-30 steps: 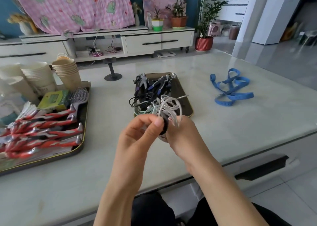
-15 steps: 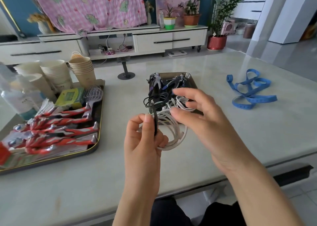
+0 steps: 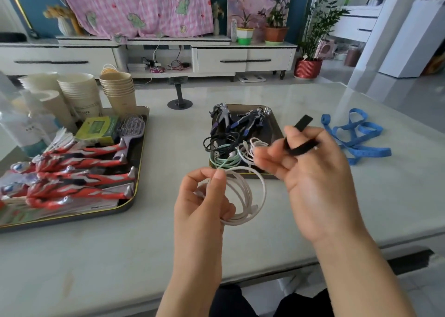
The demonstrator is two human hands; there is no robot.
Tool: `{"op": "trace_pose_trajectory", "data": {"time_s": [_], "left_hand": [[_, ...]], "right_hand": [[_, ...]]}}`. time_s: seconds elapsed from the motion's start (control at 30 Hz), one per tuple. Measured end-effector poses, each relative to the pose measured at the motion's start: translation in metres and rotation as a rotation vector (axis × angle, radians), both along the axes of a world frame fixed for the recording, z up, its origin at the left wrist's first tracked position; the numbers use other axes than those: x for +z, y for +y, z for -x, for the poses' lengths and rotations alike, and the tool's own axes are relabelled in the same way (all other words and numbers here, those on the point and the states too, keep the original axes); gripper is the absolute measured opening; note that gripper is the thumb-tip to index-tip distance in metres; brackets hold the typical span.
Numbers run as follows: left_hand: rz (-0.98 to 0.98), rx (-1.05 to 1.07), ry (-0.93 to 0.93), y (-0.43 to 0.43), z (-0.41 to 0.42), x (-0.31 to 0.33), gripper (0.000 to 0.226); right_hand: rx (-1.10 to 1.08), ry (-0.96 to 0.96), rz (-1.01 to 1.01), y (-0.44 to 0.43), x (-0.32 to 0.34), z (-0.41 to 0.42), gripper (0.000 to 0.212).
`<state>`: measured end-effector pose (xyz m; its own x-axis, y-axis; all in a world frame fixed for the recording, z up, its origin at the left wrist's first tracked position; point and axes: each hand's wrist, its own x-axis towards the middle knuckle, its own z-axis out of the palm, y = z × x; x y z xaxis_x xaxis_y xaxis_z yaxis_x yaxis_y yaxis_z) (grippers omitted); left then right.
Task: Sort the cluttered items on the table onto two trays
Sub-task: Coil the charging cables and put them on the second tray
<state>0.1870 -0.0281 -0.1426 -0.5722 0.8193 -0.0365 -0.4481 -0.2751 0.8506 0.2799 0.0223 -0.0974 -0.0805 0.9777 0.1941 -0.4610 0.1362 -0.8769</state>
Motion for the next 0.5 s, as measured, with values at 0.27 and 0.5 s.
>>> {"op": "trace_pose_trajectory", "data": {"time_s": [0.27, 0.5], "left_hand": [[0.045, 0.118, 0.057, -0.0008, 0.0031, -0.0023, 0.022], [0.072, 0.053, 0.049, -0.0048, 0.0001, -0.0008, 0.029]], "right_hand": [[0.399, -0.085, 0.187, -0.0085, 0.0002, -0.0052, 0.013], [0.497, -0.251, 0.284, -0.0076, -0.0047, -0.0106, 0.028]]}}
